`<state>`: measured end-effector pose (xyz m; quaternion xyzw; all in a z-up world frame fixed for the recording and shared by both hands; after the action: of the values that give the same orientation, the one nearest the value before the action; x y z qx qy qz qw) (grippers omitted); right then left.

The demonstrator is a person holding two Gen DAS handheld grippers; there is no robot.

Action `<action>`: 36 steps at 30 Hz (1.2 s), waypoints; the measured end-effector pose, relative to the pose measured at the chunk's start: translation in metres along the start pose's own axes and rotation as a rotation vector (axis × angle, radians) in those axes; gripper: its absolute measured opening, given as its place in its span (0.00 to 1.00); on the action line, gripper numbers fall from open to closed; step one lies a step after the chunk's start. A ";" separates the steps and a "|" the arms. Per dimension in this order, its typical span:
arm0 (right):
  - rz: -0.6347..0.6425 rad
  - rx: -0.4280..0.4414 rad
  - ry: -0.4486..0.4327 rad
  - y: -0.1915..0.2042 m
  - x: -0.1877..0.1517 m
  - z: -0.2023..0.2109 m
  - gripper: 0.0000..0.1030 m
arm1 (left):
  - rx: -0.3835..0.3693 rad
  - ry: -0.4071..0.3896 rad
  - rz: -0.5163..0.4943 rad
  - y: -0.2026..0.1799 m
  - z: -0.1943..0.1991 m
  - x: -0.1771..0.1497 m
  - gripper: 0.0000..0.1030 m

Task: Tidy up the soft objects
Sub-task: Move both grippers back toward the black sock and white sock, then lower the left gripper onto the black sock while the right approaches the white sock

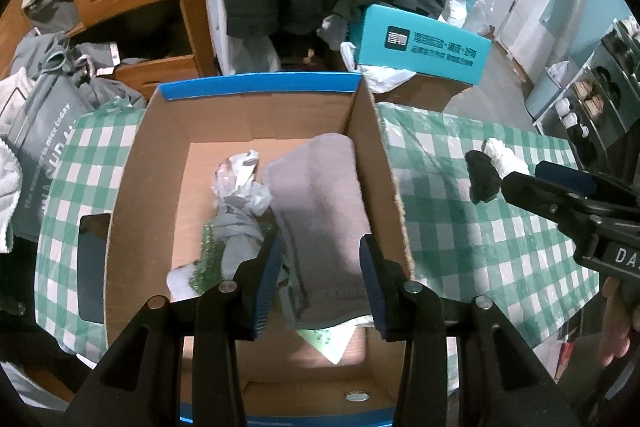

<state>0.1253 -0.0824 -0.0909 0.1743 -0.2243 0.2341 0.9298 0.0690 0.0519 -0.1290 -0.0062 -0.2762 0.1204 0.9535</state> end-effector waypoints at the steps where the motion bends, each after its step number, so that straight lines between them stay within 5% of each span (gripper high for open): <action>1: -0.004 -0.003 0.001 -0.003 -0.001 0.000 0.70 | 0.000 -0.001 -0.003 -0.002 0.000 0.000 0.46; 26: -0.116 -0.115 0.003 -0.109 -0.030 0.015 0.71 | -0.017 0.056 -0.138 -0.084 -0.022 -0.002 0.55; 30: -0.096 -0.148 0.022 -0.123 -0.033 0.014 0.71 | -0.033 0.069 -0.141 -0.096 -0.027 -0.003 0.70; 36: -0.030 -0.186 0.083 -0.140 -0.033 0.010 0.71 | -0.050 0.092 -0.181 -0.122 -0.037 0.003 0.70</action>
<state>0.1682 -0.2145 -0.1298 0.0805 -0.2038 0.2054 0.9538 0.1184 -0.0641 -0.1495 -0.0105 -0.2345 0.0262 0.9717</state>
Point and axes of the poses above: each gripper's, at about its wrist camera, not at the fingertips, and z roughly against the way its jaws point, y to its left, x to its top, the point moved 9 cm from there along -z, roughly the way its jaws point, and after that the axes turned 5 degrees about -y, right-handed, at the moved point
